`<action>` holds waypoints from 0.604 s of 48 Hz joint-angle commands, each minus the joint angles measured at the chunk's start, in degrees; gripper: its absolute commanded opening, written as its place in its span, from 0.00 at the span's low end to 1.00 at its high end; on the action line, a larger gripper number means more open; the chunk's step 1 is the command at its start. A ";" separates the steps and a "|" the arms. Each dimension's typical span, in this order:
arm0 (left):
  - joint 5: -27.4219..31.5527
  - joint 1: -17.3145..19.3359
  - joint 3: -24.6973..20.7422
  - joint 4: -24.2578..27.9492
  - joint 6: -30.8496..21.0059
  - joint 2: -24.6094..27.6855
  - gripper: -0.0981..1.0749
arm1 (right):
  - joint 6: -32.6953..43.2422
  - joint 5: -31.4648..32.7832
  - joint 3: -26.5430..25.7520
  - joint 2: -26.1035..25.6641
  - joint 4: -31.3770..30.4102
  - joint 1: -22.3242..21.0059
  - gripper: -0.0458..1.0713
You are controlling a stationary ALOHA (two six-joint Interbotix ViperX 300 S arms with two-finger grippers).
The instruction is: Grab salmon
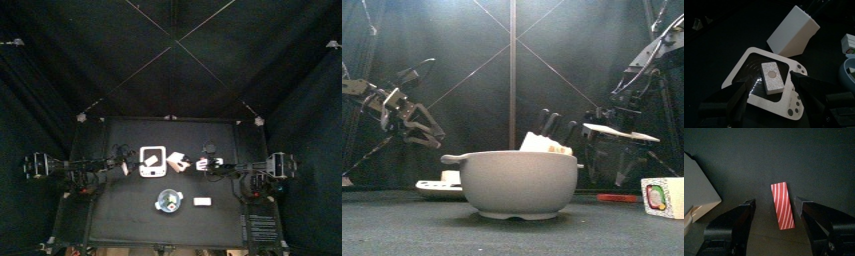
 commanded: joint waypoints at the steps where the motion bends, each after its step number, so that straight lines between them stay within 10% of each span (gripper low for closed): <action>1: -0.26 -0.09 -0.53 0.00 0.00 -0.09 0.90 | -0.09 0.00 -0.18 -1.76 -0.44 0.00 0.88; 29: -0.26 -0.18 -0.53 0.09 0.00 -0.18 0.90 | -3.52 -0.18 0.88 -4.83 0.26 -0.26 0.88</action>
